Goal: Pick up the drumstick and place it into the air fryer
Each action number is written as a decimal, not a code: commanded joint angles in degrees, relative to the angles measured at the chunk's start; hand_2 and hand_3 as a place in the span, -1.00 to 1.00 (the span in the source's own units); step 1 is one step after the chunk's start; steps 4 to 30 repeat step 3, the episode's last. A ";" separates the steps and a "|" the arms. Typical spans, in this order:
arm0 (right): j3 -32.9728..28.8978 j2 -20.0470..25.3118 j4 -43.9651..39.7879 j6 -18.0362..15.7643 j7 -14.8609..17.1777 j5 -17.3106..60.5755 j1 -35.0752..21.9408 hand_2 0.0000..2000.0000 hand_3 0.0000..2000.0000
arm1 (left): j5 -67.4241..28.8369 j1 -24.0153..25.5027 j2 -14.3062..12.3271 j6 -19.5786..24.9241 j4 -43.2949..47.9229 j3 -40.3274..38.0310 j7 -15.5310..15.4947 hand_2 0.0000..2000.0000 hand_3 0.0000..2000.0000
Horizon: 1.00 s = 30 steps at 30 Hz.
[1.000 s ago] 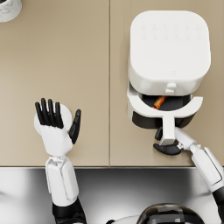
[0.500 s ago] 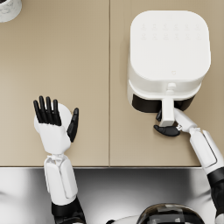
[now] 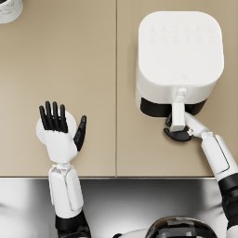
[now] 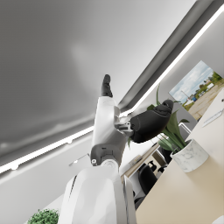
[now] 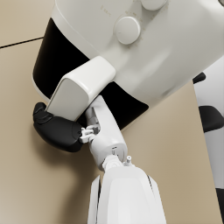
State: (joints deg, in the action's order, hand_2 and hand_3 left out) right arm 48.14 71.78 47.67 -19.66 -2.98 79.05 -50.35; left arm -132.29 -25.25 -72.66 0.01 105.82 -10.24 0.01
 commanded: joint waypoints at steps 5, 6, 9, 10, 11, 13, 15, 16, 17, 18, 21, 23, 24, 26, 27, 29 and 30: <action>0.07 -0.02 0.02 0.12 -0.04 -0.02 -0.02 1.00 1.00 | 0.00 0.03 0.00 0.00 -0.01 0.01 0.00 -1.00 -1.00; 0.07 -0.02 0.02 0.12 -0.04 -0.02 -0.02 1.00 1.00 | 0.00 0.03 0.00 0.00 -0.01 0.01 0.00 -1.00 -1.00; 0.07 -0.02 0.02 0.12 -0.04 -0.02 -0.02 1.00 1.00 | 0.00 0.03 0.00 0.00 -0.01 0.01 0.00 -1.00 -1.00; 0.07 -0.02 0.02 0.12 -0.04 -0.02 -0.02 1.00 1.00 | 0.00 0.03 0.00 0.00 -0.01 0.01 0.00 -1.00 -1.00; 0.07 -0.02 0.02 0.12 -0.04 -0.02 -0.02 1.00 1.00 | 0.00 0.03 0.00 0.00 -0.01 0.01 0.00 -1.00 -1.00; 0.07 -0.02 0.02 0.12 -0.04 -0.02 -0.02 1.00 1.00 | 0.00 0.03 0.00 0.00 -0.01 0.01 0.00 -1.00 -1.00; 0.07 -0.02 0.02 0.12 -0.04 -0.02 -0.02 1.00 1.00 | 0.00 0.03 0.00 0.00 -0.01 0.01 0.00 -1.00 -1.00; 0.07 -0.02 0.02 0.12 -0.04 -0.02 -0.02 1.00 1.00 | 0.00 0.03 0.00 0.00 -0.01 0.01 0.00 -1.00 -1.00; 0.07 -0.02 0.02 0.12 -0.04 -0.02 -0.02 1.00 1.00 | 0.00 0.03 0.00 0.00 -0.01 0.01 0.00 -1.00 -1.00; 0.07 -0.02 0.02 0.12 -0.04 -0.02 -0.02 1.00 1.00 | 0.00 0.03 0.00 0.00 -0.01 0.01 0.00 -1.00 -1.00; 0.07 -0.02 0.02 0.12 -0.04 -0.02 -0.02 1.00 1.00 | 0.00 0.03 0.00 0.00 -0.01 0.01 0.00 -1.00 -1.00; 0.07 -0.02 0.02 0.12 -0.04 -0.02 -0.02 1.00 1.00 | 0.00 0.03 0.00 0.00 -0.01 0.01 0.00 -1.00 -1.00; 0.07 -0.02 0.02 0.12 -0.04 -0.02 -0.02 1.00 1.00 | 0.00 0.03 0.00 0.00 -0.01 0.01 0.00 -1.00 -1.00; 0.07 -0.02 0.02 0.12 -0.04 -0.02 -0.02 1.00 1.00 | 0.00 0.03 0.00 0.00 -0.01 0.01 0.00 -1.00 -1.00; 0.07 -0.02 0.02 0.12 -0.04 -0.02 -0.02 1.00 1.00 | 0.00 0.03 0.00 0.00 -0.01 0.01 0.00 -1.00 -1.00; 0.07 -0.02 0.02 0.12 -0.04 -0.02 -0.02 1.00 1.00 | 0.00 0.03 0.00 0.00 -0.01 0.01 0.00 -1.00 -1.00; 0.07 -0.02 0.02 0.12 -0.04 -0.02 -0.02 1.00 1.00 | 0.00 0.03 0.00 0.00 -0.01 0.01 0.00 -1.00 -1.00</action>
